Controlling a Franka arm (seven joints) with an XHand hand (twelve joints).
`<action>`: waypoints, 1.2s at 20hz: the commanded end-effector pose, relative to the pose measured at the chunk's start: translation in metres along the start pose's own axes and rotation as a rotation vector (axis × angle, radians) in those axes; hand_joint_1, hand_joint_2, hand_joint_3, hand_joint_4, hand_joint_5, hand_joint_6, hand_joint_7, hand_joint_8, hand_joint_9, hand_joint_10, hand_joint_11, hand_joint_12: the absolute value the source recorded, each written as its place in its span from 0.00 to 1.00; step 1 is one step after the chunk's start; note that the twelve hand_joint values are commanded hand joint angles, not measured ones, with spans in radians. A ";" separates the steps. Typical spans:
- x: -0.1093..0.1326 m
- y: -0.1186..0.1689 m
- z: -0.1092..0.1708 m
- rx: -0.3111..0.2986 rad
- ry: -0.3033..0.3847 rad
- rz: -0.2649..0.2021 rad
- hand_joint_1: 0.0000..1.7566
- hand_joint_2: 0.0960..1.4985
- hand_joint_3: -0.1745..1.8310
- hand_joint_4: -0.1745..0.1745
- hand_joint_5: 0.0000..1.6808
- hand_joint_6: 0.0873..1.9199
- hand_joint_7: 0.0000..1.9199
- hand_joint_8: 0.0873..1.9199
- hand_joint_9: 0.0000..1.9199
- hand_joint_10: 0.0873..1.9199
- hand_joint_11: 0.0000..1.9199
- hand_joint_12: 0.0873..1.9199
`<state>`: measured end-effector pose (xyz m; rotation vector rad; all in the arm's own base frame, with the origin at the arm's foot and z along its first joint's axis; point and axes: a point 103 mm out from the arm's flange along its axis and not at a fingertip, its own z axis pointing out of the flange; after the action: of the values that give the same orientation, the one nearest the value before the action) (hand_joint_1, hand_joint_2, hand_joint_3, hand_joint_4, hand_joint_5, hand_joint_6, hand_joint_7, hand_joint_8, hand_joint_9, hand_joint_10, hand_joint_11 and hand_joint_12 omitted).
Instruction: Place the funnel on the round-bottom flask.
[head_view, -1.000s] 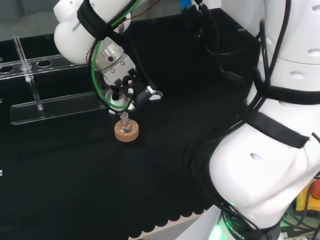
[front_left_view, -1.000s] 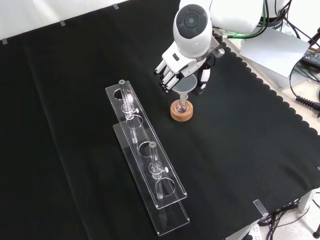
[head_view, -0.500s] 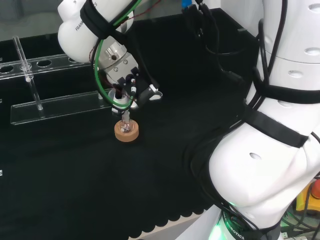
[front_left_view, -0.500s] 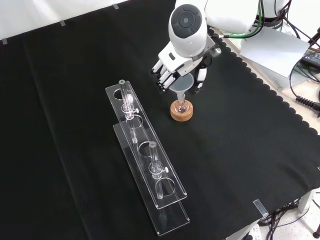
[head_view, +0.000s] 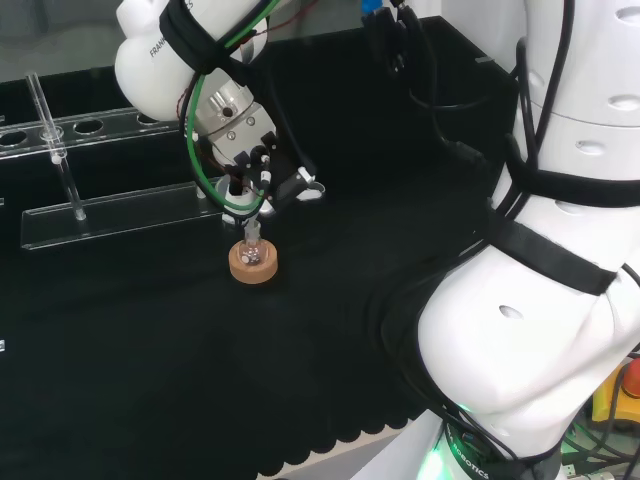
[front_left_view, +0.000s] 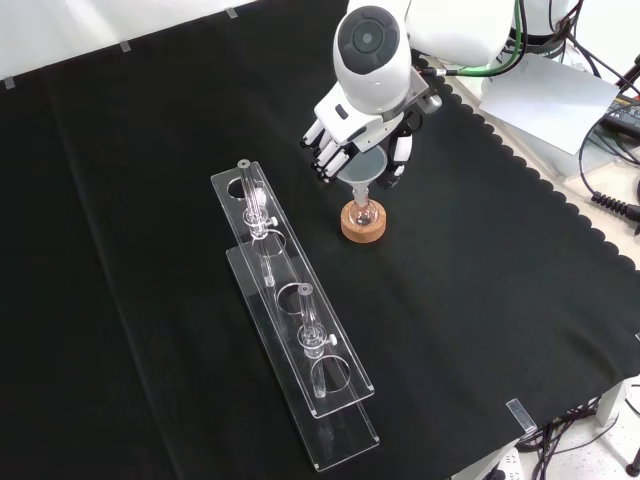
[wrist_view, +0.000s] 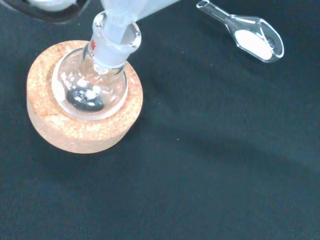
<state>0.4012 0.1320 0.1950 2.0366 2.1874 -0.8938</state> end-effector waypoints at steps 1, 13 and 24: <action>-0.001 -0.001 0.007 0.045 0.012 -0.009 0.46 0.43 0.42 0.32 0.32 0.27 0.32 0.33 0.46 0.24 0.27 0.65; 0.000 -0.012 0.005 0.099 0.000 -0.030 0.33 0.38 0.32 0.26 0.10 0.00 0.04 0.35 0.23 0.35 0.10 0.74; -0.030 -0.051 -0.012 -0.117 0.087 0.016 0.25 0.38 0.25 0.27 0.10 0.00 0.02 0.34 0.18 0.36 0.06 0.75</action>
<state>0.3780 0.1236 0.2110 2.0540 2.2163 -0.9115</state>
